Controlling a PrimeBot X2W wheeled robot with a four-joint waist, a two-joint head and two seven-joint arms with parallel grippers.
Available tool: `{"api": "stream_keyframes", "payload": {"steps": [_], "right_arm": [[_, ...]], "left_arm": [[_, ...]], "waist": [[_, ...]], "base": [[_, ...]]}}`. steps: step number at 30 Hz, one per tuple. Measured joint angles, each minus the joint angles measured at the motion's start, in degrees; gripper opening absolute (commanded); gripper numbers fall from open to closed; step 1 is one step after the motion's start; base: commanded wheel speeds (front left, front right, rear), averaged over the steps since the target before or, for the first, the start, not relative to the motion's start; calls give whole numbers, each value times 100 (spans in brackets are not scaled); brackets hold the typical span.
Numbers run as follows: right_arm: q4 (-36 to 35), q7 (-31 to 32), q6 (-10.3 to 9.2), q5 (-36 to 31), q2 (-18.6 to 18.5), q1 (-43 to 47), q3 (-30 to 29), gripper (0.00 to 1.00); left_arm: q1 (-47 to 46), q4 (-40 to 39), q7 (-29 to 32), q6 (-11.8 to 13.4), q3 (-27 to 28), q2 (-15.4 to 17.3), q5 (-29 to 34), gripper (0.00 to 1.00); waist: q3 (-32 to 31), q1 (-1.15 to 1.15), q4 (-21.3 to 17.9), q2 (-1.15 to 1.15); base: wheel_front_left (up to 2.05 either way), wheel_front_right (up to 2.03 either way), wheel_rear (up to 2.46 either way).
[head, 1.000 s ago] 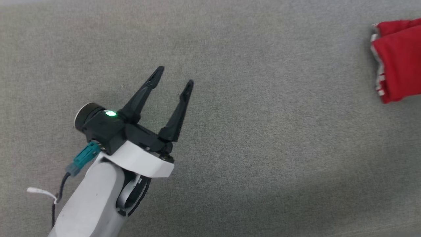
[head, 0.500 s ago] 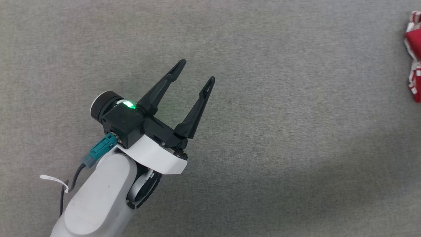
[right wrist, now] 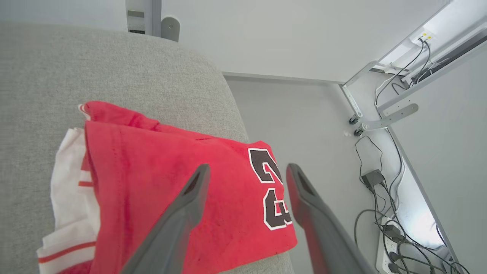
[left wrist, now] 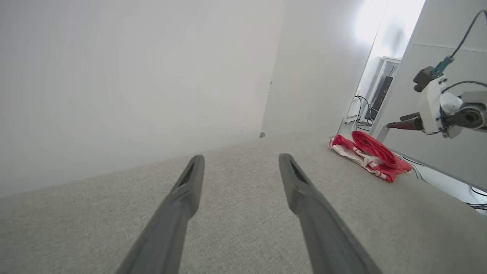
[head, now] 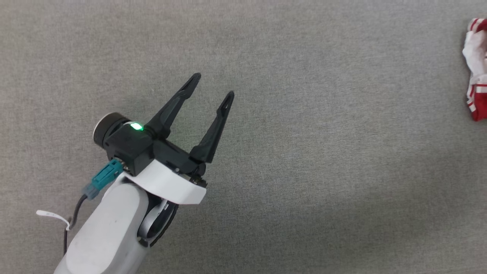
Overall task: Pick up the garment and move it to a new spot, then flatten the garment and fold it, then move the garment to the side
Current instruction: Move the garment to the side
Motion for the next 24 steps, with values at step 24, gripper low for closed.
{"api": "stream_keyframes", "payload": {"steps": [24], "right_arm": [[-438, -1360, 0, 975, 1210, 944, 690, 100]], "left_arm": [[1417, 65, 0, 0, 1068, -46, 108, 100]], "waist": [[-1284, 0, 239, 0]], "base": [[0, 0, 0]]}}
